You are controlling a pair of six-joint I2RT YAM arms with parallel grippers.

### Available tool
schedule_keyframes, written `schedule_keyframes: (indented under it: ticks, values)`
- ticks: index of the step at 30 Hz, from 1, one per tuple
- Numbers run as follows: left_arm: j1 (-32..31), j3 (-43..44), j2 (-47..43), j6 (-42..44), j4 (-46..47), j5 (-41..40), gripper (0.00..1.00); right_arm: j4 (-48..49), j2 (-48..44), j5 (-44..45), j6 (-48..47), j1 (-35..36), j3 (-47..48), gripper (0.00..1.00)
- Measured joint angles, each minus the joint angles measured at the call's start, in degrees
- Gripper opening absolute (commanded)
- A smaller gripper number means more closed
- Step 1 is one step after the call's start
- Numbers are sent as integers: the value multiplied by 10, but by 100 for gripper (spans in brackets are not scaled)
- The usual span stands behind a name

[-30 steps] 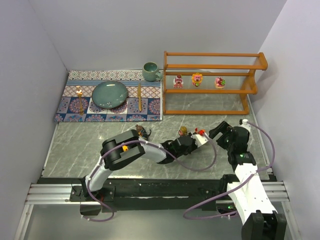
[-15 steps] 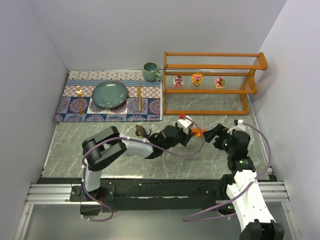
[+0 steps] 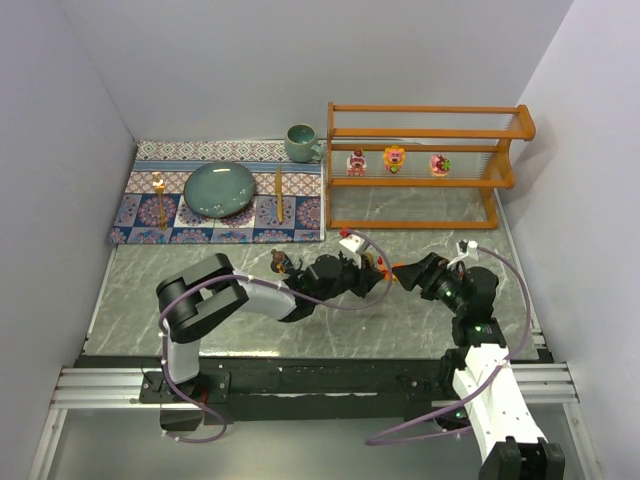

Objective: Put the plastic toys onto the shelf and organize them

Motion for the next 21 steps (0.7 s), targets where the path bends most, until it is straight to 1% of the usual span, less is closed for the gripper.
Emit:
schedule_keyframes:
  ticks: [8,13,15,21]
  values:
    - [9,-3,-10,-32,24,16,1,34,12,-32,-1,0,0,69]
    - [10,-3,-10,-41,32,29,1,42,14,-40,-4,0,0,63]
    - [10,-3,-10,-44,33,35,1,44,14,-40,-6,0,0,55]
    - [11,-4,-10,-46,34,42,1,47,15,-40,-8,0,0,40]
